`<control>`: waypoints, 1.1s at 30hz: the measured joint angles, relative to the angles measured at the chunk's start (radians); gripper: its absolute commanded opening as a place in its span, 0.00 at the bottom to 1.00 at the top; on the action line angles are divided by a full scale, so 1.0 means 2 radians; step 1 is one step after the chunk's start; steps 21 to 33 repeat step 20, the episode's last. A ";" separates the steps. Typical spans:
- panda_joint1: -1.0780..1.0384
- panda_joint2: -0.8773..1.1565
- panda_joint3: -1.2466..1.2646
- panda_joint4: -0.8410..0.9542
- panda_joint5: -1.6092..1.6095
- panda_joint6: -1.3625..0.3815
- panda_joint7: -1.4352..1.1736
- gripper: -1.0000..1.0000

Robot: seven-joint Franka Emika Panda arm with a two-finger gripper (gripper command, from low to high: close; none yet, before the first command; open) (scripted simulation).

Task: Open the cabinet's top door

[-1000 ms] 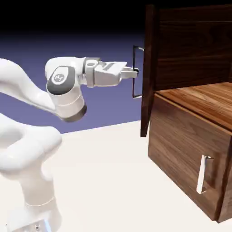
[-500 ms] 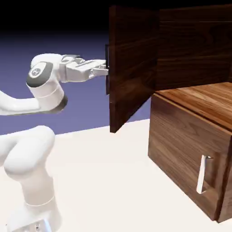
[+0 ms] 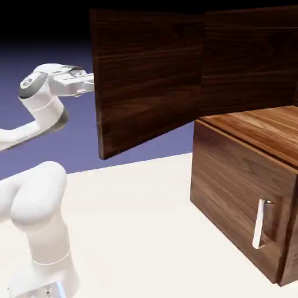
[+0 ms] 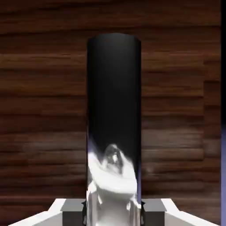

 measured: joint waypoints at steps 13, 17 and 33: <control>-0.148 -0.001 0.071 0.235 0.063 -0.232 -0.033 0.00; -0.198 0.003 0.076 0.308 0.069 -0.291 -0.046 0.00; -0.232 0.011 0.080 0.362 0.067 -0.333 -0.052 0.00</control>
